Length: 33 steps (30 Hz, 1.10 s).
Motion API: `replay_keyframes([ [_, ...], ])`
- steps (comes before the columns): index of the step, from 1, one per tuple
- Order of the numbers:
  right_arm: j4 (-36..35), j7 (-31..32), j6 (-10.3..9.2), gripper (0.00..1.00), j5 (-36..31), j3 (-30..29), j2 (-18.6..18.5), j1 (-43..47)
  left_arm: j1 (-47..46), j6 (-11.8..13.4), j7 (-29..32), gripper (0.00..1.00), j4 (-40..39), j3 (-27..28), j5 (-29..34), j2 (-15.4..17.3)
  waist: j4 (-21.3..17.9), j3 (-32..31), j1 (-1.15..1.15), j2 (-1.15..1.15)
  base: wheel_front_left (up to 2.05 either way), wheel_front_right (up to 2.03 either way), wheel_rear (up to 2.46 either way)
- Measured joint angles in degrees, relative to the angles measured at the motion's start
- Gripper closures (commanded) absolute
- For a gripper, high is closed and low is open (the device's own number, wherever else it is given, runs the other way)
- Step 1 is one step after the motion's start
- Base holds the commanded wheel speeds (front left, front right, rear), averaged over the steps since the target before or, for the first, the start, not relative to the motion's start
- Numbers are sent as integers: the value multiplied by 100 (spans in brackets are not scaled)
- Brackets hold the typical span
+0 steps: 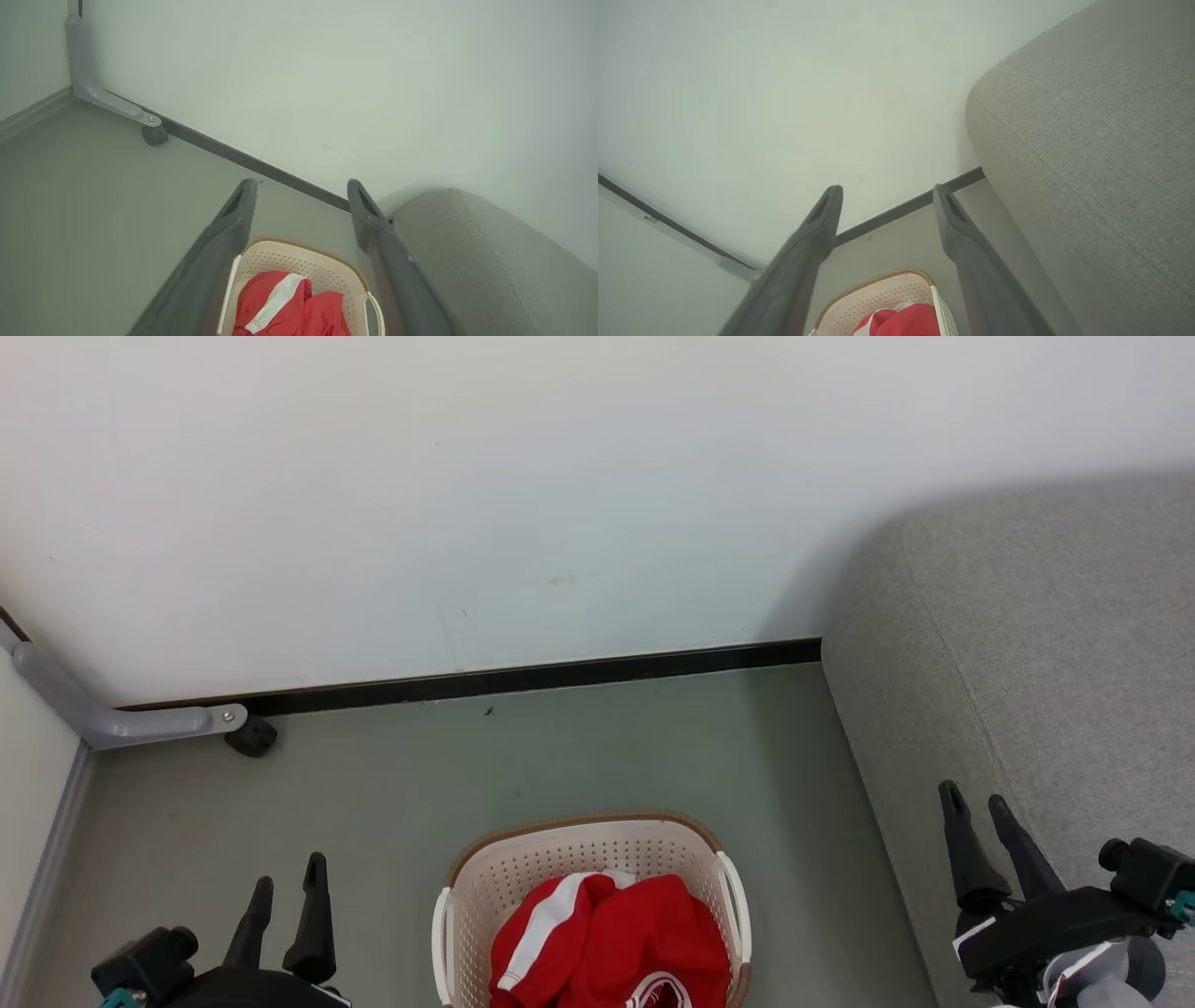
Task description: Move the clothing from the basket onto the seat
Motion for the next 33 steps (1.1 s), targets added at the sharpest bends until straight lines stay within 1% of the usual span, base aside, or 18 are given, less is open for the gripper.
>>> replay_keyframes([
  [12,209,-252,-20,0,-1051,344,-82,-9,0,43,-241,0,147,-203,1205,204,11,0,0,0,0,0,0],
  [25,410,-514,-145,0,-1956,454,-130,2,-2,93,-499,0,276,-164,2203,271,15,5,0,0,0,0,0],
  [33,519,-700,-152,0,-2575,559,-152,4,-22,92,-676,0,355,-154,2827,283,-3,7,0,0,0,0,0],
])
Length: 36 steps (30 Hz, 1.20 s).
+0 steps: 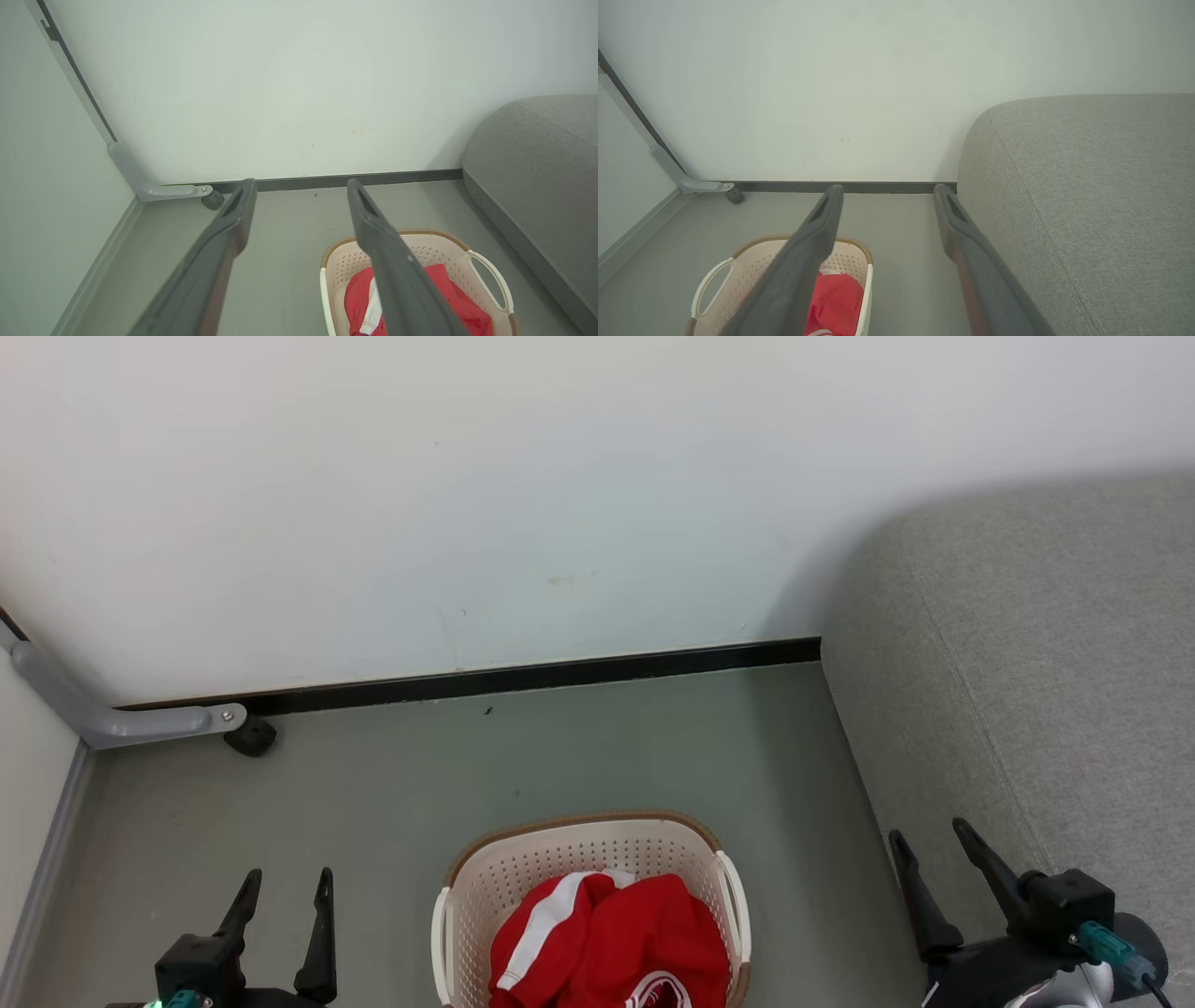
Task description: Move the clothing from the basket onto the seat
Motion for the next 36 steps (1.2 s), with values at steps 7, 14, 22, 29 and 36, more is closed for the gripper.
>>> replay_keyframes([
  [7,34,-51,-1,0,-260,21,-4,-1,-31,-10,-67,0,55,43,223,0,-18,8,0,0,0,0,0],
  [14,40,-52,0,0,-276,-46,-4,-1,-31,-53,-67,0,73,110,235,-48,-24,19,0,0,0,0,0],
  [22,10,-52,5,0,-332,-49,21,-4,-25,-109,-67,0,135,227,212,-115,-63,61,0,0,0,0,0],
  [29,-221,-54,7,0,-453,-65,54,-15,-43,-209,-67,0,-4,186,134,-292,-185,313,0,0,0,0,0],
  [36,-434,-55,7,0,-527,-82,131,-195,-383,-260,-67,0,-132,114,121,-361,-312,715,0,0,0,0,0],
])
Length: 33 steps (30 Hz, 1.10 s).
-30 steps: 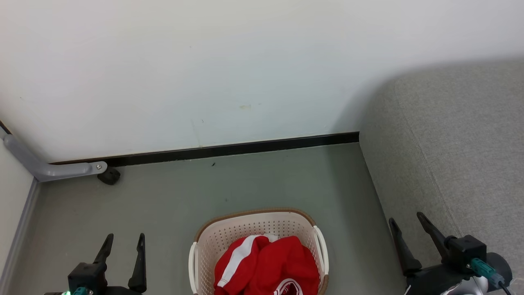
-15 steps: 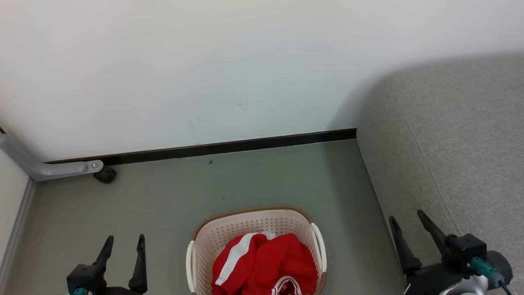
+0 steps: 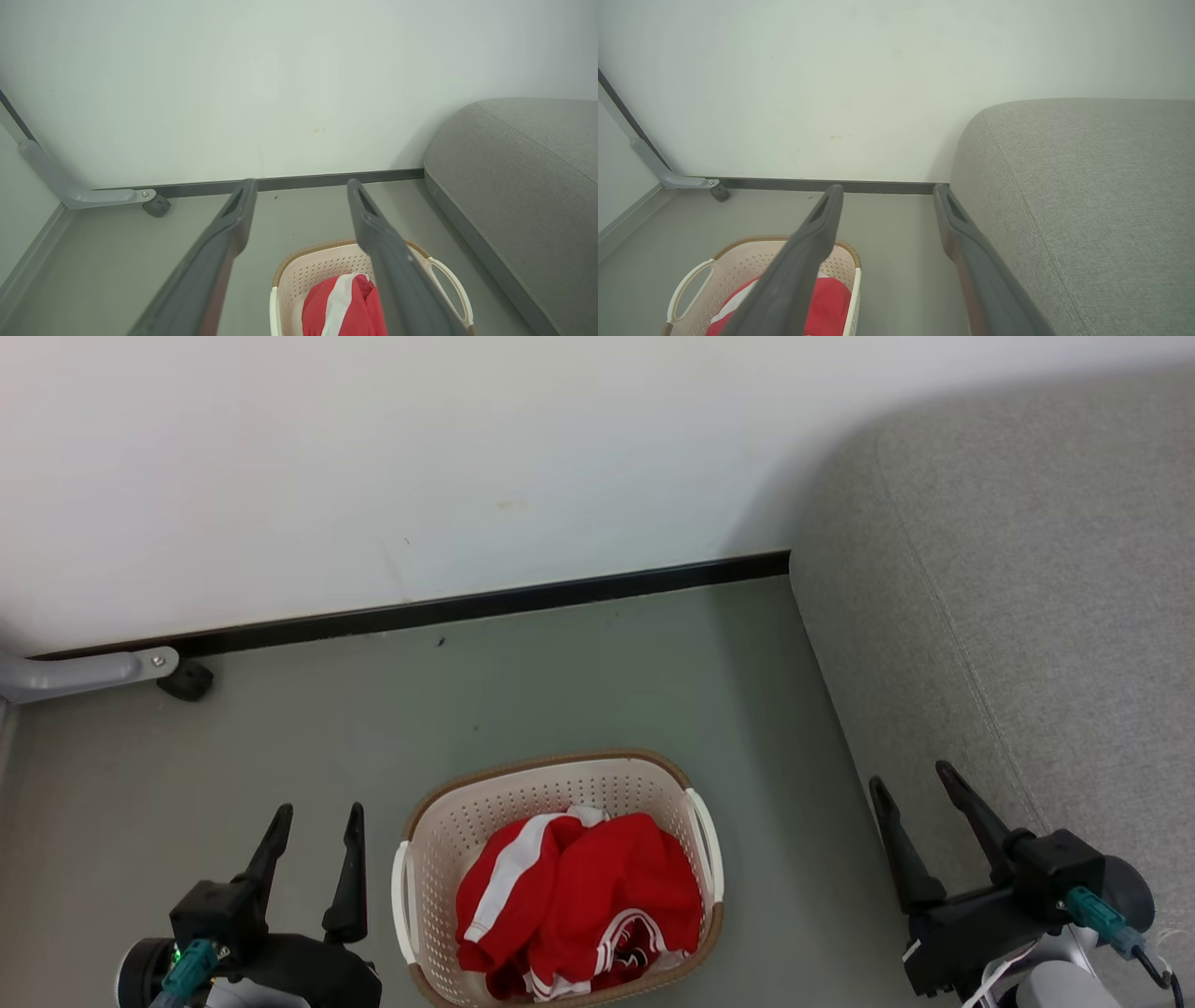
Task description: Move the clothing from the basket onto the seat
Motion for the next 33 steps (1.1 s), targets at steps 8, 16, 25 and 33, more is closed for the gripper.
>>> replay_keyframes([
  [8,-256,0,-30,0,-85,-44,93,-248,-467,-48,0,0,-37,-129,15,55,-150,586,0,0,0,0,0],
  [16,-407,-1,-62,0,-137,-97,175,-511,-1010,-51,9,0,-18,-377,169,62,-287,1224,1,0,0,0,0],
  [25,-463,-1,-108,0,-178,-110,289,-632,-1388,-94,627,0,98,-759,372,133,-469,1895,1,1,0,0,0],
  [33,-485,-1,-109,0,-234,-66,419,-881,-1796,-94,1225,0,214,-914,509,193,-655,2415,1,1,0,0,0],
])
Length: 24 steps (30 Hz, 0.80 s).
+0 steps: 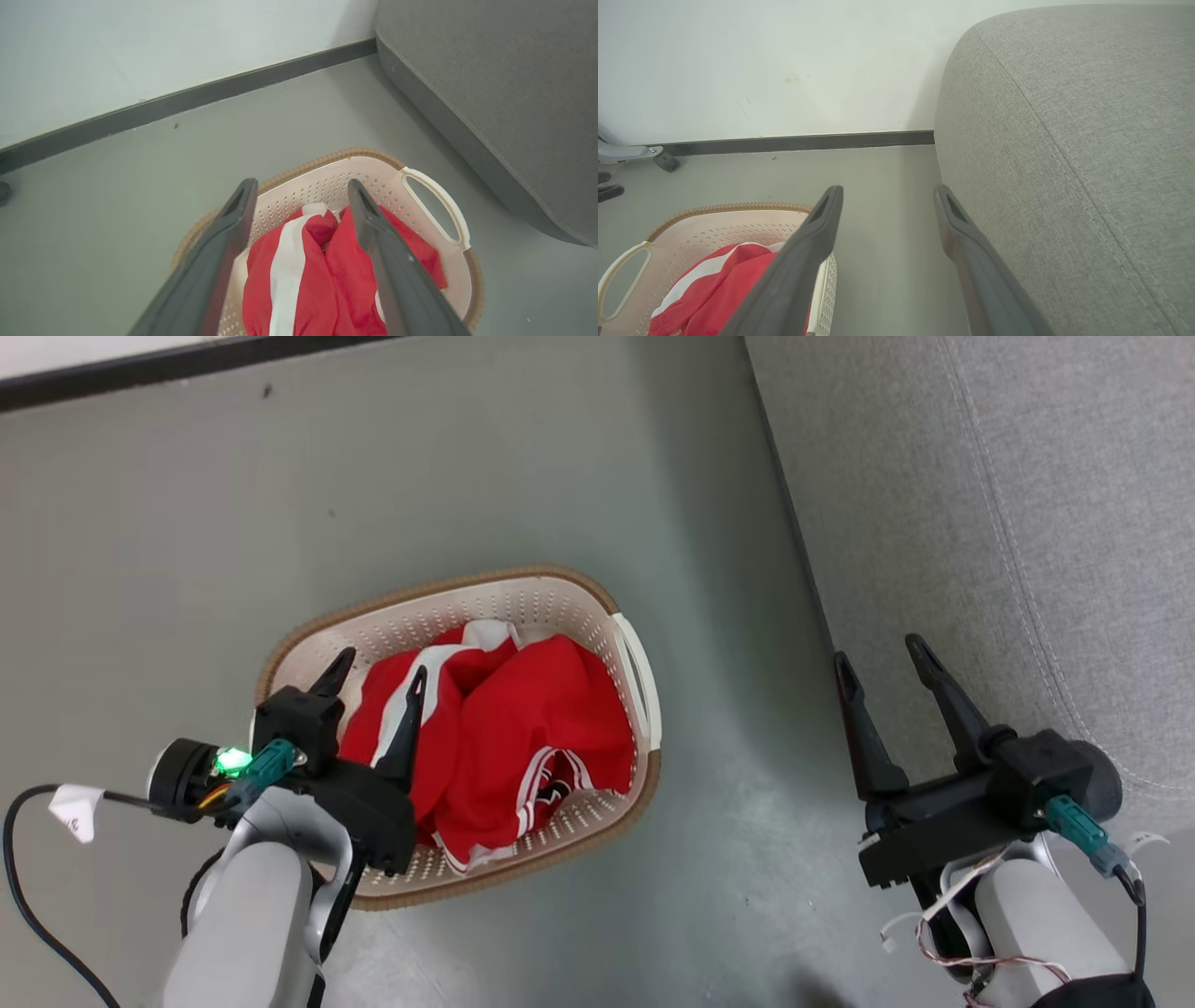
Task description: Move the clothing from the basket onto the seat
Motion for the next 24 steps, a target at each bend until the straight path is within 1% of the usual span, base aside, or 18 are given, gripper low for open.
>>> replay_keyframes([
  [5,-2,0,0,0,-15,5,41,-139,-139,14,390,0,149,-52,124,34,-118,282,0,0,0,0,0],
  [10,38,0,0,0,-20,34,90,-221,-266,114,788,0,390,-131,214,22,-238,500,0,0,0,0,0],
  [14,71,0,0,0,-19,100,133,-223,-362,257,1061,0,580,-148,278,31,-335,625,0,0,0,0,0],
  [18,89,0,0,0,-18,127,145,-224,-505,315,1238,0,690,-135,396,63,-426,731,0,0,0,0,0],
  [21,97,0,0,0,-13,144,159,-224,-602,405,1372,0,775,-133,450,88,-490,805,0,0,0,0,0],
  [24,97,0,-1,0,1,164,169,-222,-663,417,1490,0,878,-111,452,156,-548,882,0,0,0,0,0],
])
